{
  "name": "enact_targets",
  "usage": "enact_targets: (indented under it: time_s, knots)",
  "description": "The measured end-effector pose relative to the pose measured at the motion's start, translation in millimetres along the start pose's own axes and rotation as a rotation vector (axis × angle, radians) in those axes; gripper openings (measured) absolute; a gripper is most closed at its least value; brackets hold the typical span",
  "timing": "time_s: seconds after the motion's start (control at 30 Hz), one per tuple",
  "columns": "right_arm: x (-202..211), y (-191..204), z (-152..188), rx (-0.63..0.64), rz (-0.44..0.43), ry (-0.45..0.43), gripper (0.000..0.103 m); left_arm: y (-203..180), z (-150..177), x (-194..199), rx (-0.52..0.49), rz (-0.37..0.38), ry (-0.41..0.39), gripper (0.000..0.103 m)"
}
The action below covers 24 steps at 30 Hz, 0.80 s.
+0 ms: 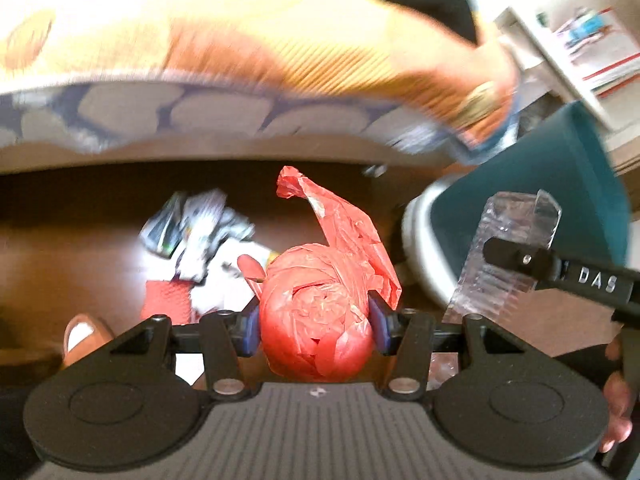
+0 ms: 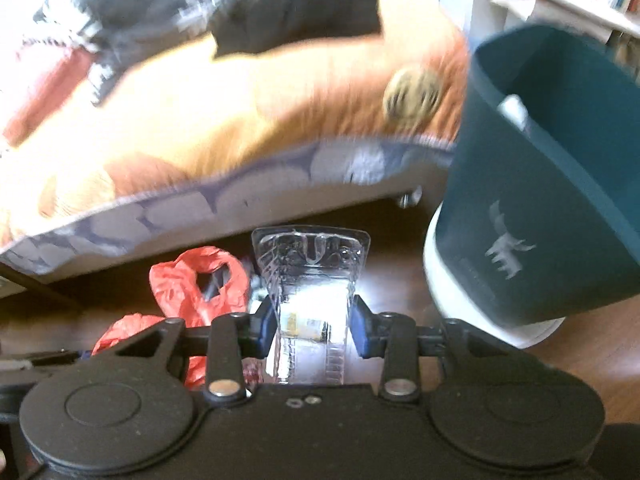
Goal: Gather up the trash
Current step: 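Lift both held items and carry them over the teal wastebasket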
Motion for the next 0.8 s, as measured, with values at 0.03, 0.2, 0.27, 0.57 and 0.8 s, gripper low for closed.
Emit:
enact_targets:
  time_s: [0.03,0.2,0.27,0.57,0.8]
  knots:
    - [13.9,-0.7,-3.9,0.000,-0.009,-0.020,0.037,-7.7,-5.3,10.7,-0.017,0.003,-0.026,0.051]
    - [73.3,-10.1,-19.9,-0.011,-0.060,-0.121,0.037,-47.0,-27.3,53.3,-0.084,0.031,-0.129,0.051]
    - [96.8,-15.5,-29.4,-0.019,-0.082,-0.159,0.037,-62.1,-36.5,69.1,-0.112,0.046,-0.160,0.051]
    - [171.3,-61.9,-83.7,-0.045,-0.062,-0.352,0.037,-147.4,-92.1,116.0,-0.283,0.095,-0.287,0.051]
    - [204.4,-107.7,-118.8,-0.108,-0.016,-0.480,0.037,-219.2,-132.2,119.4,-0.446,0.118,-0.324,0.051]
Point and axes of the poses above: each gripper's, at about its wrist camera, not at the fingertips, and x roughly against the way its jaws point, y to its left, z to its underside, the point moved 8 cm from there along -x, roughly the way its jaws point, and after that the axes turned 14 degrees about -x, right-handed, at the moved point
